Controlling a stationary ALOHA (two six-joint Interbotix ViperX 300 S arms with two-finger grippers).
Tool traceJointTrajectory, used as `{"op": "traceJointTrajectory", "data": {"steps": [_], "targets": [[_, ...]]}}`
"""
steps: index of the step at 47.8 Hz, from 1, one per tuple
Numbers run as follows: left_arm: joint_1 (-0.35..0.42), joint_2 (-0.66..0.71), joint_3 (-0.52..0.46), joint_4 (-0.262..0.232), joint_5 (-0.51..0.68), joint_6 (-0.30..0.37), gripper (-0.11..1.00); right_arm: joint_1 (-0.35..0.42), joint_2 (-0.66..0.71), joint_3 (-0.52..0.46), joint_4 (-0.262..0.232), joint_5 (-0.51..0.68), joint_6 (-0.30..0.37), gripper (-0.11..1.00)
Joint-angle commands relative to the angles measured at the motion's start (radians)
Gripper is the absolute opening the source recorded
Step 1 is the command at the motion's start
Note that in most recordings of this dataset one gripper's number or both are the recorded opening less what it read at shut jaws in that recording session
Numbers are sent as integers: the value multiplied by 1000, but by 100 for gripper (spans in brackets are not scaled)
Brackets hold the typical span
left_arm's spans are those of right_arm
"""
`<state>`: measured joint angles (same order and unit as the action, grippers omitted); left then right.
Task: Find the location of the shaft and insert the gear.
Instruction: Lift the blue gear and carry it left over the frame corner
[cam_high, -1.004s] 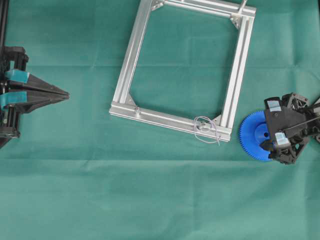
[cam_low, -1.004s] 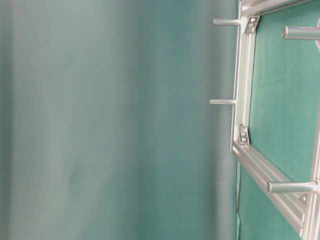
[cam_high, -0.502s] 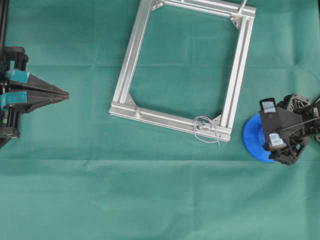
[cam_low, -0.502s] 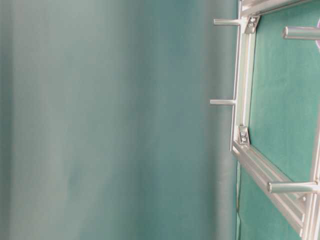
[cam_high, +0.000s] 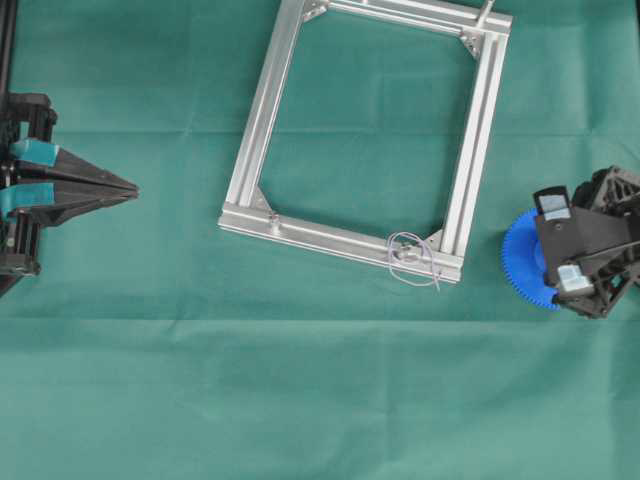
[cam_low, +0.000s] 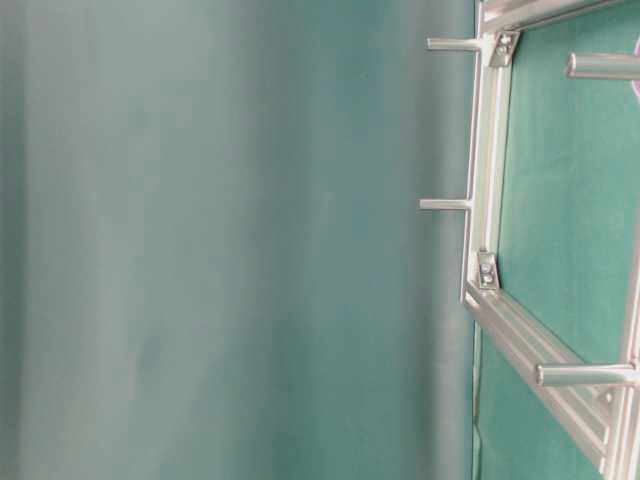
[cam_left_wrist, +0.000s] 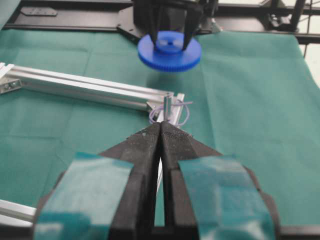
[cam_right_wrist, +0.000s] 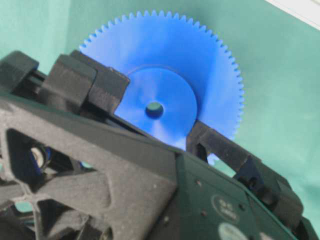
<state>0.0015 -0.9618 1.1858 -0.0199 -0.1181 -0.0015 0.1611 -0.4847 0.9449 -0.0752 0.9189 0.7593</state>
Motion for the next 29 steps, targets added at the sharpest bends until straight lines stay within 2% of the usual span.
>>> {"op": "traceJointTrajectory", "data": {"steps": [1,13,29], "targets": [[0,9,-15,-2,-3,-2,1,2,-38,-51,-12,37,2,70],[0,9,-15,-2,-5,-2,1,2,-58,-91,-17,75,3,70],[0,9,-15,-2,-5,-2,1,2,2,-184,-21,78,26,70]]}}
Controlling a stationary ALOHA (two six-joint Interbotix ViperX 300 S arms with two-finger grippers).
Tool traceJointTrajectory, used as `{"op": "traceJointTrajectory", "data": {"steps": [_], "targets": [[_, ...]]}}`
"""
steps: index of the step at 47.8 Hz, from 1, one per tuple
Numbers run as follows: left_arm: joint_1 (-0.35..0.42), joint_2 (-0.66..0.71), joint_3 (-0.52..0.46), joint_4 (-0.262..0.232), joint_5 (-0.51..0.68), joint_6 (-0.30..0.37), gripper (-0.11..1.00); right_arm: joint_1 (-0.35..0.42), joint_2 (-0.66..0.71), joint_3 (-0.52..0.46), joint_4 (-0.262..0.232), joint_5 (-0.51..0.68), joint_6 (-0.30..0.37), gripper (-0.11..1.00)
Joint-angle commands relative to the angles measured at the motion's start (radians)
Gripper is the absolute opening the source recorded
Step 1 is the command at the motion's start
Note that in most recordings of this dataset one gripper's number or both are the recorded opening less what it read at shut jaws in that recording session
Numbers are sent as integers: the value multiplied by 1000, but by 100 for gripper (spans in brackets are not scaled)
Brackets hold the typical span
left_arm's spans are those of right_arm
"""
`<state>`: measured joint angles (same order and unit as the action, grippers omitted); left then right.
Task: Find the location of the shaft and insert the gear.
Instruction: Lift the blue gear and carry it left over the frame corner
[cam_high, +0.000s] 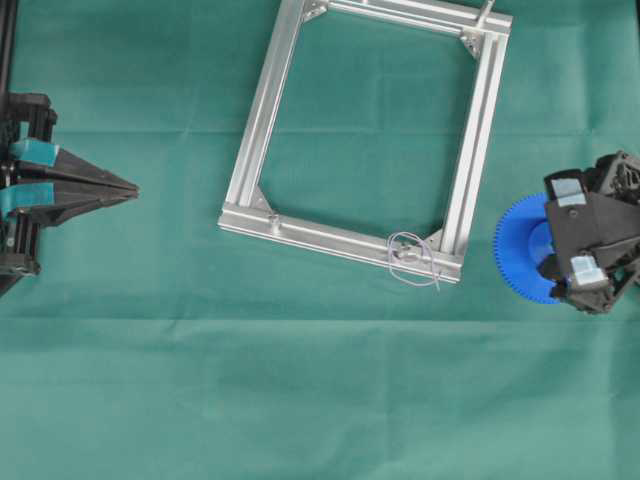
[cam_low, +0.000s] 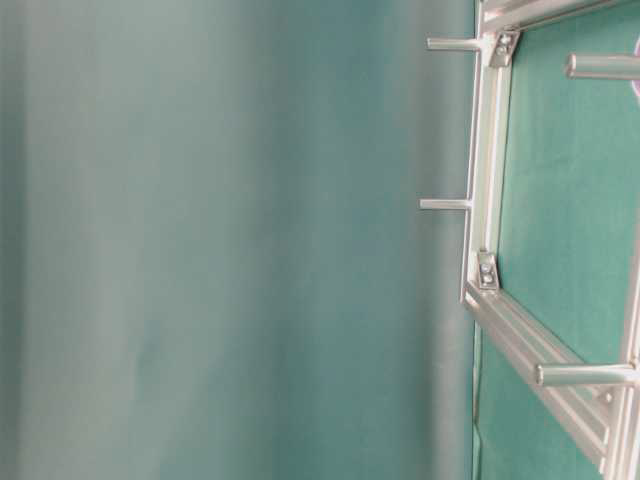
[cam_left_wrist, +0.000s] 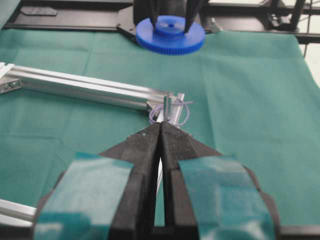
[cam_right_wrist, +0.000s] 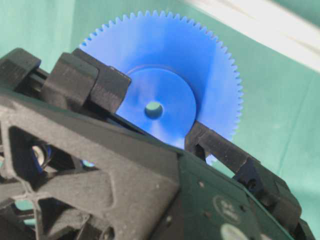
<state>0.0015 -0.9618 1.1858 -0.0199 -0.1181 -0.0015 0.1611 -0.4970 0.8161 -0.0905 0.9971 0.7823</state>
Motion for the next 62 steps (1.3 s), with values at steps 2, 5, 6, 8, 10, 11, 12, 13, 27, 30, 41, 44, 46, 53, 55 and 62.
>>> {"op": "traceJointTrajectory", "data": {"steps": [2,5,6,8,10,11,12,13,27,30,41,44,46,53,55,62], "targets": [[0,9,-15,-2,-5,-2,1,2,29,-72,-9,3,3,70],[0,9,-15,-2,-3,-2,1,2,55,-100,-14,11,3,70],[0,9,-15,-2,-3,-2,1,0,64,-109,-15,12,3,70],[0,9,-15,-2,-5,-2,1,0,84,-129,-18,18,3,70],[0,9,-15,-2,-3,-2,1,-2,106,-146,-18,25,2,70],[0,9,-17,-2,-5,-2,1,-3,123,-161,-18,29,0,70],[0,9,-15,-2,-5,-2,1,-5,133,-169,-20,31,0,70],[0,9,-15,-2,-5,-2,1,-5,144,-178,-20,34,0,70],[0,9,-17,-2,-5,-2,1,-34,262,-285,-28,54,-11,70],[0,9,-17,-2,-5,-2,1,-38,282,-308,-32,51,-11,70],[0,9,-18,-2,-5,-2,1,-41,339,-368,-40,49,-14,70],[0,9,-18,-2,-5,-2,1,-41,348,-377,-46,48,-14,70],[0,9,-18,-2,-5,-2,1,-40,354,-383,-51,49,-12,70],[0,9,-18,-2,-6,-2,1,-40,368,-396,-58,40,-14,70],[0,9,-18,-2,-6,-2,1,-40,373,-396,-60,34,-14,70],[0,9,-18,-2,-6,-2,1,-44,387,-393,-72,6,-14,70]]}}
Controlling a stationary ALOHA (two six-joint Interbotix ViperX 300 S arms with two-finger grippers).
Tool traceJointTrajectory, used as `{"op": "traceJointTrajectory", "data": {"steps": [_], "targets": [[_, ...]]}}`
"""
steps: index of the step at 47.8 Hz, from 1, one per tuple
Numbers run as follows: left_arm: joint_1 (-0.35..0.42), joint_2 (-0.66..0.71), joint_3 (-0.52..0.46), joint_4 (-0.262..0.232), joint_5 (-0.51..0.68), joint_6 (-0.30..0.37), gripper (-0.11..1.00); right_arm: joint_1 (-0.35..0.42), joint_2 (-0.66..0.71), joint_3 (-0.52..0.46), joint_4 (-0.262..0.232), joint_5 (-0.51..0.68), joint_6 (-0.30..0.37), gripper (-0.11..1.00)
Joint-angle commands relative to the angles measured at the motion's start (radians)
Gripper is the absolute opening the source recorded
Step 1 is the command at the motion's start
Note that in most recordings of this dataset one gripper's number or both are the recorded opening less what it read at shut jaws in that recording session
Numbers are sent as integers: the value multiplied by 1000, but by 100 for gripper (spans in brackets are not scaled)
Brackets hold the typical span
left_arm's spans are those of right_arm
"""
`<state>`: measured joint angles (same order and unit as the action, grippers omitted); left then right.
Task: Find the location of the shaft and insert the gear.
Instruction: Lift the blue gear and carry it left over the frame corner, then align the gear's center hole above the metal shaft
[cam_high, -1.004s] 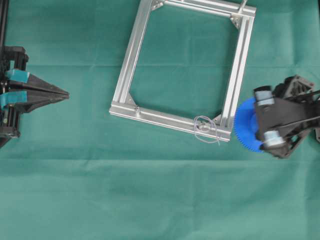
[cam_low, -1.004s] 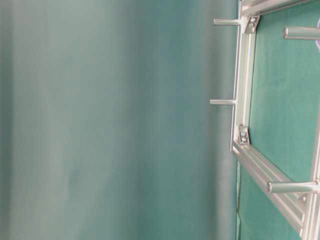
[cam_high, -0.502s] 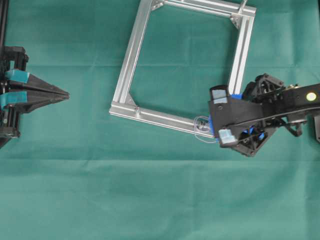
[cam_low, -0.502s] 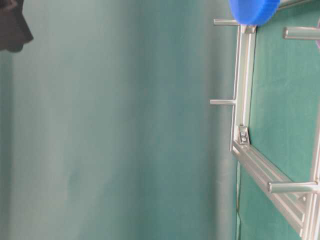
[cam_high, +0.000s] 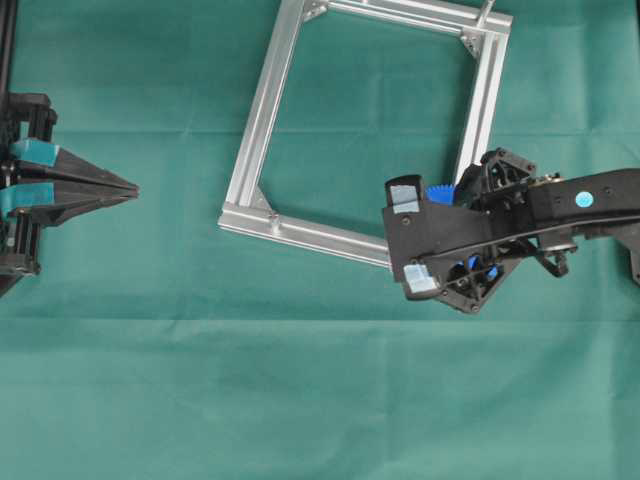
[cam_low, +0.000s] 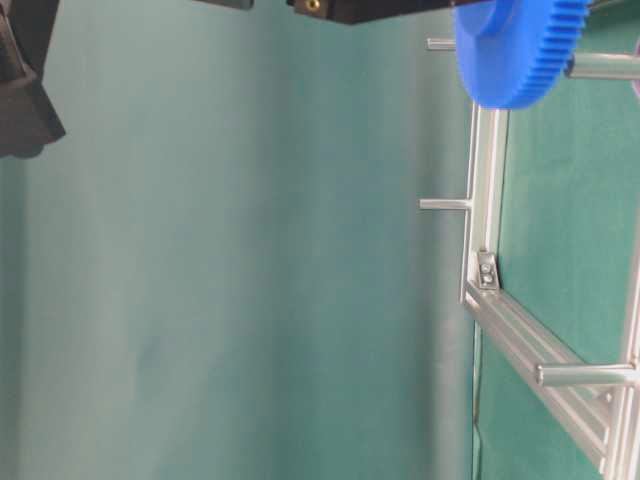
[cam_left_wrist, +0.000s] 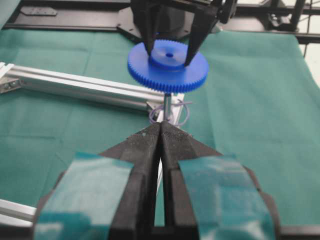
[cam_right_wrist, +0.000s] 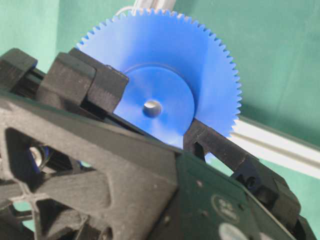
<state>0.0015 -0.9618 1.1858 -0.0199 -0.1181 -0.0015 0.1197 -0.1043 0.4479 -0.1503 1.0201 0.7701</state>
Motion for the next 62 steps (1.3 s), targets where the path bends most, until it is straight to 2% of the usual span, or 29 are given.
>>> {"op": "traceJointTrajectory", "data": {"steps": [1,11,20,41,62], "targets": [[0,9,-18,-2,-6,-2,1,-3,-3,-25,-15,-20,-2,70],[0,9,-18,-2,-6,-2,1,-17,28,-23,-31,-58,-3,70],[0,9,-18,-2,-6,-2,1,-21,48,-23,-31,-74,-34,70],[0,9,-18,-2,-6,-2,1,-29,63,-29,-28,-109,-37,70],[0,9,-18,-3,-6,-2,1,-29,103,-72,-25,-129,-89,70]]}}
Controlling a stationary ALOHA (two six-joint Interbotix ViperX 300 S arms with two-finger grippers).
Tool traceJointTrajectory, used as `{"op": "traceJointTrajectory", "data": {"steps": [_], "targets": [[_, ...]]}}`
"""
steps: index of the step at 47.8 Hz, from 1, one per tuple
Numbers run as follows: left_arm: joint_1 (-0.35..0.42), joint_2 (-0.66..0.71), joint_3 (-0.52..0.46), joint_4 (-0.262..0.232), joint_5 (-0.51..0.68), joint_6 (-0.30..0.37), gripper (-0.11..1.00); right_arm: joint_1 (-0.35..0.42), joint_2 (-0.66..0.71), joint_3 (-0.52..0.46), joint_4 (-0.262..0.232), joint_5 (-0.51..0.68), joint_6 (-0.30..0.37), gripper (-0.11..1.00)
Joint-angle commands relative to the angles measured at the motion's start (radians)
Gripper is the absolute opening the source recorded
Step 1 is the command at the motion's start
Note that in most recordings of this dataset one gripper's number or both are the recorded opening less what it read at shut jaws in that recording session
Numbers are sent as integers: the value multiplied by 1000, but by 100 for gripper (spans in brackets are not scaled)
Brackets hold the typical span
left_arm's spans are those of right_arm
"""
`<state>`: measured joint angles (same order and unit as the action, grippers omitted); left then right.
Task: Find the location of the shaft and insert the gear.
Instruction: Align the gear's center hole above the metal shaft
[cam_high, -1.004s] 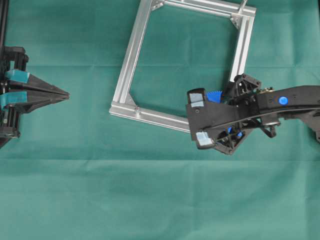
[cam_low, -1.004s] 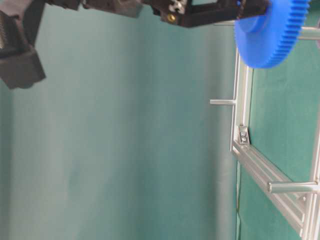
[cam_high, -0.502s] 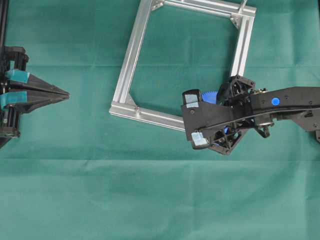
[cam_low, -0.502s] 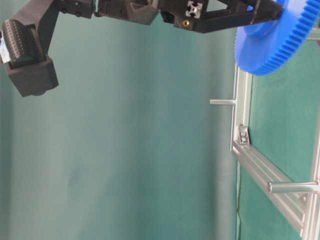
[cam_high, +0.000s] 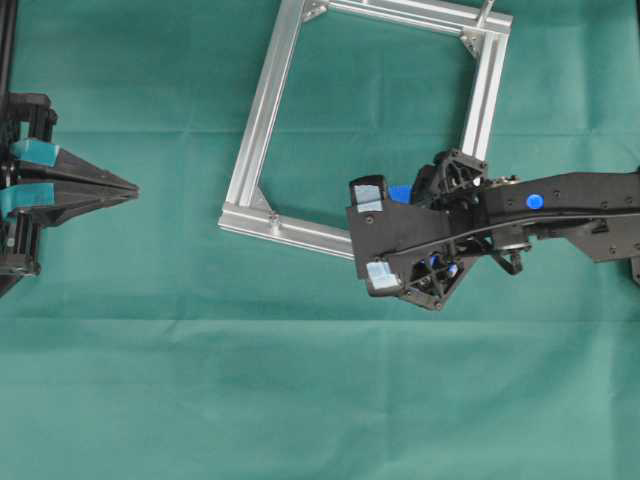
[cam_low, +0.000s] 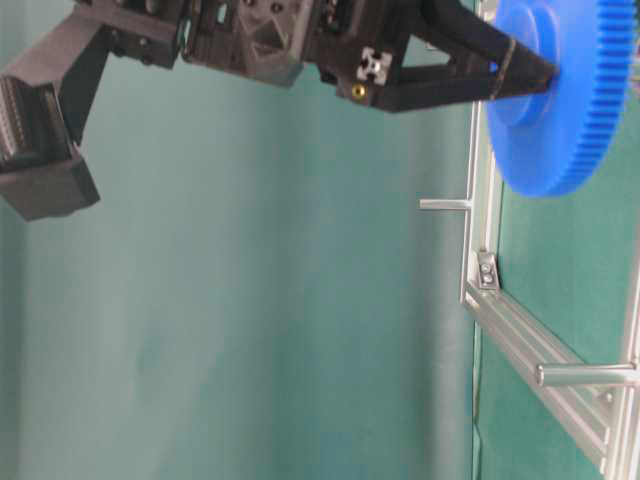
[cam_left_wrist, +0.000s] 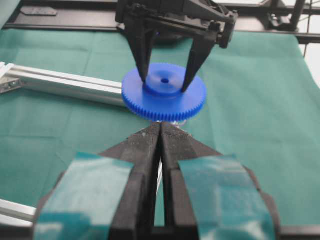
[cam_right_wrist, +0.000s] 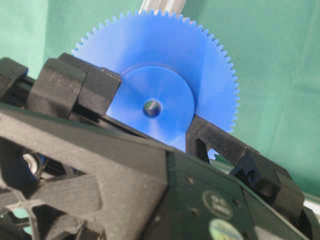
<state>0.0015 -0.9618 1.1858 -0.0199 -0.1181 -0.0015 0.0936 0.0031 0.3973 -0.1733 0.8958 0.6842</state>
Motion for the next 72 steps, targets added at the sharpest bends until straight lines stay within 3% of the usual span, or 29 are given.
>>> {"op": "traceJointTrajectory", "data": {"steps": [1,38,72], "targets": [[-2,9,-18,-2,-6,-2,1,-3,-5,-21,-3,-5,-5,70],[0,9,-18,-2,-5,-2,1,67,-3,-5,0,-5,28,70],[0,9,-17,-2,-5,-2,1,43,-28,31,-51,-2,28,70]]}}
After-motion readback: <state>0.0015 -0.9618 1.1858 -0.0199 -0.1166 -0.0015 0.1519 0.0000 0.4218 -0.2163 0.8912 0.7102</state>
